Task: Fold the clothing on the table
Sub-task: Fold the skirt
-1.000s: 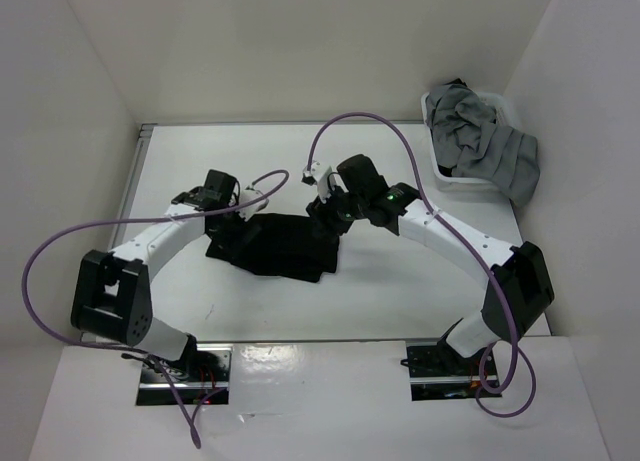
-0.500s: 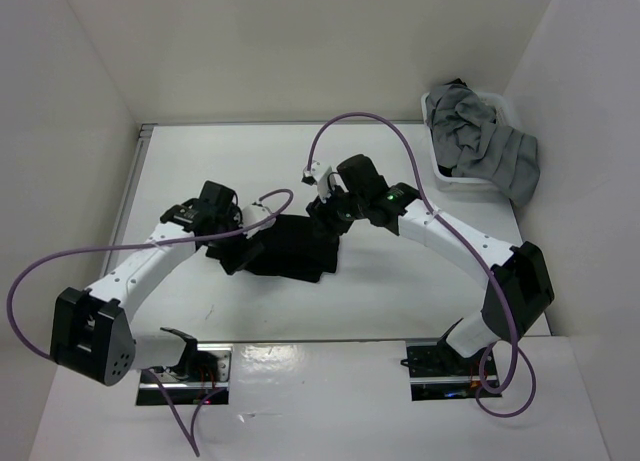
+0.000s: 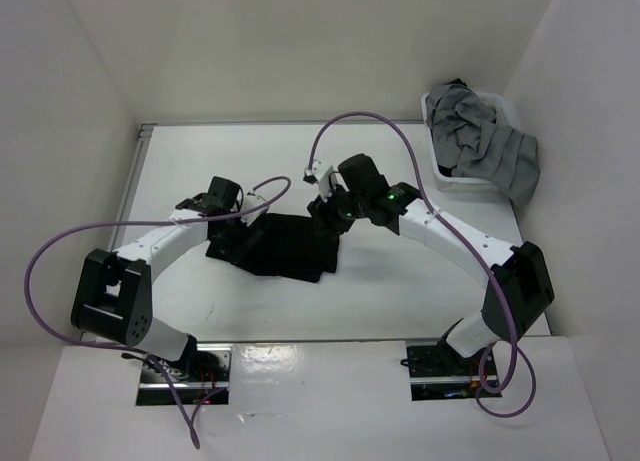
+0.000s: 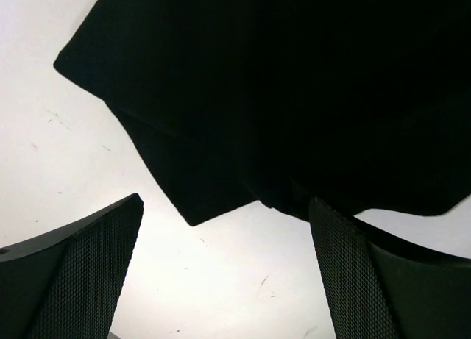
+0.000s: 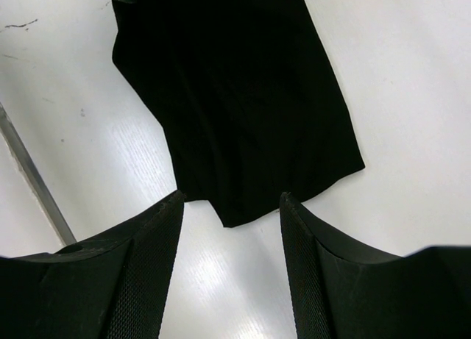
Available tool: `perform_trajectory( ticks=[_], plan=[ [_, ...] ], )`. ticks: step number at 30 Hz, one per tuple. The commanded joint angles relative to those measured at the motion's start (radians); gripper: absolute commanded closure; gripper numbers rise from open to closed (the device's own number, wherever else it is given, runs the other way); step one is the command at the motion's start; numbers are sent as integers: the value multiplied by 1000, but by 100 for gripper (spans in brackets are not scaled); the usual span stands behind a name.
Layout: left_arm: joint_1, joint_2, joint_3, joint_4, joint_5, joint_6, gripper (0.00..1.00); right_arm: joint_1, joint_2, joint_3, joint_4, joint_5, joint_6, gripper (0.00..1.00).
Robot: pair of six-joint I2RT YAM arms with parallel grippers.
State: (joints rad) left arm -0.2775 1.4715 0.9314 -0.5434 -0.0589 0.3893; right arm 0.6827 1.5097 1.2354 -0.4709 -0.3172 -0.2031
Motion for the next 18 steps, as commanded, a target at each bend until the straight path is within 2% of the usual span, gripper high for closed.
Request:
perform_trajectory(
  ticks=[1, 18],
  plan=[
    [-5, 9, 21, 45, -58, -49, 1, -6, -14, -7, 41, 4, -10, 39],
    [14, 38, 21, 72, -145, -78, 1, -6, -14, -7, 41, 4, -10, 39]
  ],
)
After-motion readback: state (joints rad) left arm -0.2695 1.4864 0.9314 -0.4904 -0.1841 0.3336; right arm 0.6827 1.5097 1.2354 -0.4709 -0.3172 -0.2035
